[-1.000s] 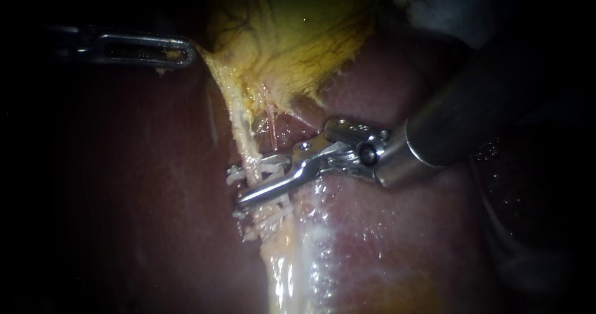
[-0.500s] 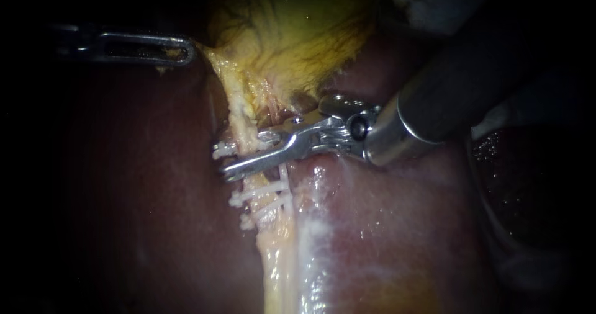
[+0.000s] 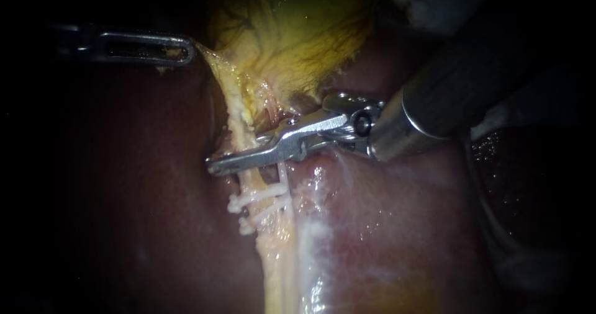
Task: Clipping third clip left tube
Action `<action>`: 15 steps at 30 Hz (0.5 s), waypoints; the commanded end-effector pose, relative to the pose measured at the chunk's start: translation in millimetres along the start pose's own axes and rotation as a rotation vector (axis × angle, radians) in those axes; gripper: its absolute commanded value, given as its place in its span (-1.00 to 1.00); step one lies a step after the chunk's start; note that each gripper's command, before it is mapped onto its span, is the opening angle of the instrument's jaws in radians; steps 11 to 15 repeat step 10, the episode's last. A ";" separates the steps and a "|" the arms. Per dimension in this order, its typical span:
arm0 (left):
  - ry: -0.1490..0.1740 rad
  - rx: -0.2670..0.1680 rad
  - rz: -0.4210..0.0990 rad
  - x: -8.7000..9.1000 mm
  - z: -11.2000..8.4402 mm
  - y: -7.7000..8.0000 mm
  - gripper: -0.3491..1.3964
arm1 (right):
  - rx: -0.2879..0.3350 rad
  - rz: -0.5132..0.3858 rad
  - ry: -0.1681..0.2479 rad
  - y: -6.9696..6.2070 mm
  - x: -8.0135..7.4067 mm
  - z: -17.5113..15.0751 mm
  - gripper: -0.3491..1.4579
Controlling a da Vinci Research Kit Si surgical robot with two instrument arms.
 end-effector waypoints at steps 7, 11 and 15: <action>0.000 0.000 0.000 0.0 -0.1 0.0 -1.00 | -0.002 -0.002 0.000 0.1 -0.2 0.0 -1.00; 0.000 0.000 0.000 0.0 -0.1 0.0 -1.00 | -0.002 -0.003 0.000 0.2 -0.3 -0.1 -1.00; 0.000 0.000 0.000 0.0 -0.1 0.0 -1.00 | -0.002 -0.003 0.000 0.2 -0.3 -0.1 -1.00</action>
